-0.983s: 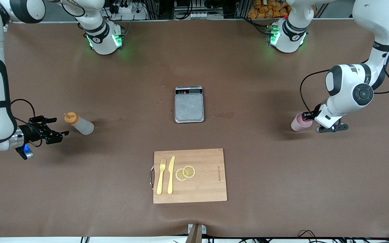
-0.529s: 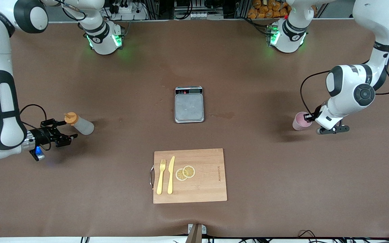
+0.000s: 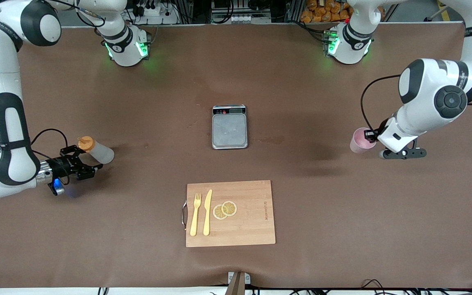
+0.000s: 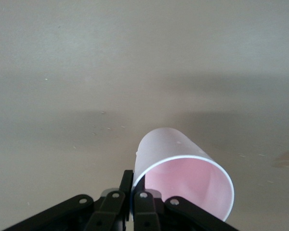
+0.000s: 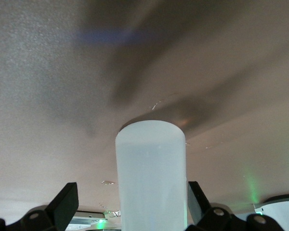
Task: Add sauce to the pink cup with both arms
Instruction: 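Lift the cup with the left gripper while the right gripper lifts the bottle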
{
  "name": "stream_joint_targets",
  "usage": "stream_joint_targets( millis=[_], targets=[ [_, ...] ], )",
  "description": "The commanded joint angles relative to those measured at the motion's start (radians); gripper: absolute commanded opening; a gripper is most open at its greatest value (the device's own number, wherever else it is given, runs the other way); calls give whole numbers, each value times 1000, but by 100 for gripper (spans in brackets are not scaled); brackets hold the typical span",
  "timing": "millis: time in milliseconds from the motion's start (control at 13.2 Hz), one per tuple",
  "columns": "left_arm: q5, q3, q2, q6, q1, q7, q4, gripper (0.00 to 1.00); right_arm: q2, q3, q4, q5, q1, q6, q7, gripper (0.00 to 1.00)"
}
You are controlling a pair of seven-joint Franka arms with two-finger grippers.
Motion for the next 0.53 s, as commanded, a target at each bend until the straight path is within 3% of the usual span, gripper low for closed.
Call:
stream_joint_targets(
  millis=[0,454],
  targets=[
    [8,-96,6,-64,5,-108,63,0,29,8,22,16,-9,-14,23,100],
    [-10,-313,79,20,-24,-415,65,0,38,7,7,12,-9,-52,12,100]
  ],
)
